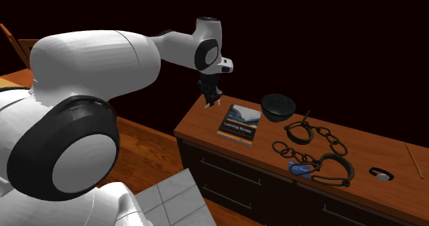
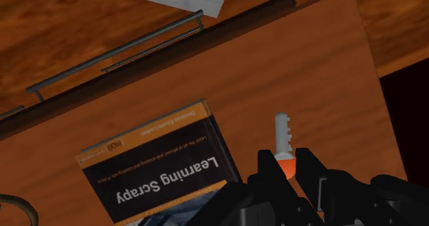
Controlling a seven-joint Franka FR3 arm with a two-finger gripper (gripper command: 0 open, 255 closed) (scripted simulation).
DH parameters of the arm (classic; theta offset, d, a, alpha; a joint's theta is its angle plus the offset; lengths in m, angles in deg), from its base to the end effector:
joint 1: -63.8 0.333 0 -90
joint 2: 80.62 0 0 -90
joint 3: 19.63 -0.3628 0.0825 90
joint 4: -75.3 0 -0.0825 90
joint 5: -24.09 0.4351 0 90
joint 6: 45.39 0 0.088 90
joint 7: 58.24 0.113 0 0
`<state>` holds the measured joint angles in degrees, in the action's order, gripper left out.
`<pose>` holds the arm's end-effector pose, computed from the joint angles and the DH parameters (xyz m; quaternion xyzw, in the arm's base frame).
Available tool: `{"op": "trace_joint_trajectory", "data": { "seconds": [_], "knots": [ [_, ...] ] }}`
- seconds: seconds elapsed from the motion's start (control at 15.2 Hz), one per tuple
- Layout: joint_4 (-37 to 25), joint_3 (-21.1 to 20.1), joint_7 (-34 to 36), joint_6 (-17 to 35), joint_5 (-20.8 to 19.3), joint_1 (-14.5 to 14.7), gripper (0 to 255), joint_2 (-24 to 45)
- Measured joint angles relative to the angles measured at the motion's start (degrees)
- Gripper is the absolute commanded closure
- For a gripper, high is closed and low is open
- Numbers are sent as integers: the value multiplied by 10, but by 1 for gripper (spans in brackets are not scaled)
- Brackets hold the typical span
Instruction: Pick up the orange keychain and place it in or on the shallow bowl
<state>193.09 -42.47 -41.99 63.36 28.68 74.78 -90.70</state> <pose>0.4478 0.3202 0.5314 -0.9905 -0.1374 -0.0008 0.0047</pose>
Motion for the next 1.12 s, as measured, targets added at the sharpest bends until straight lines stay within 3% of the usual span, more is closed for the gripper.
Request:
{"op": "trace_joint_trajectory", "data": {
  "seconds": [0.59, 1.12],
  "knots": [
    [-155, 35, -55, -28, -53, -39, 255, 137],
    [-375, 62, -98, -88, -99, -53, 255, 303]
  ]
}}
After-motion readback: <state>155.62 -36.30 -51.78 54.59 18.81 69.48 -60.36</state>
